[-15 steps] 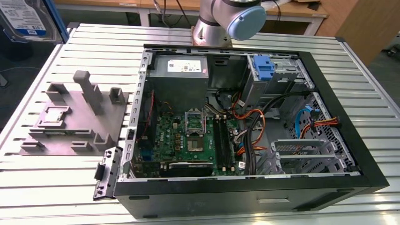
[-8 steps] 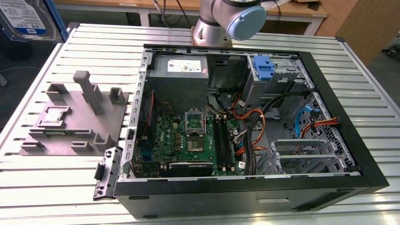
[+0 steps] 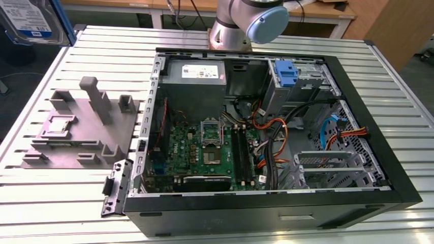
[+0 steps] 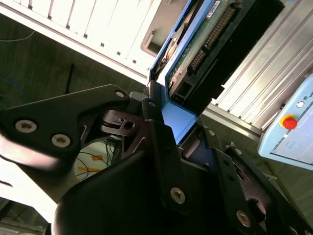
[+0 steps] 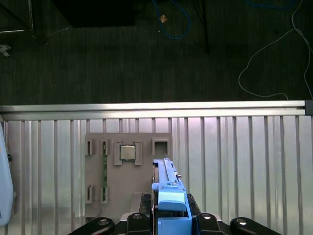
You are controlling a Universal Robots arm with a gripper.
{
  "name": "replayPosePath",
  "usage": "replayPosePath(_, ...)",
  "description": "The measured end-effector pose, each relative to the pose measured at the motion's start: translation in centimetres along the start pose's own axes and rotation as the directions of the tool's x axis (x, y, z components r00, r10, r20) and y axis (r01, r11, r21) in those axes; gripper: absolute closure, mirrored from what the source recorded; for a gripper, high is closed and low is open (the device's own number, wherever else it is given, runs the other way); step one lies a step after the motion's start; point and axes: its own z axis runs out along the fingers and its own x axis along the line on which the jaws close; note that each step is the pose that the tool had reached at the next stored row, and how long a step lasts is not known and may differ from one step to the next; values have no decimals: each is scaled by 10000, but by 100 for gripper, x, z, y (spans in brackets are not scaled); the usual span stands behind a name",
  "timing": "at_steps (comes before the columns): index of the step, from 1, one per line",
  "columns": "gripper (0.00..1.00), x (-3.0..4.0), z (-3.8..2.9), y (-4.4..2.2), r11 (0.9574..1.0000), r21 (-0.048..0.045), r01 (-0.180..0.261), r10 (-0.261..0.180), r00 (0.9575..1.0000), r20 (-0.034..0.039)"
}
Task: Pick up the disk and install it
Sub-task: 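Pick up the disk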
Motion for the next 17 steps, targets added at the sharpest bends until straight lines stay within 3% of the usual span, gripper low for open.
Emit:
replayPosePath(15,63,-1,0,-37,10000,0,0,0,10000,0)
replayPosePath(16,63,-3,-1,-90,10000,0,0,0,10000,0)
replayPosePath(17,63,-3,-1,-90,10000,1,-1,1,10000,0)
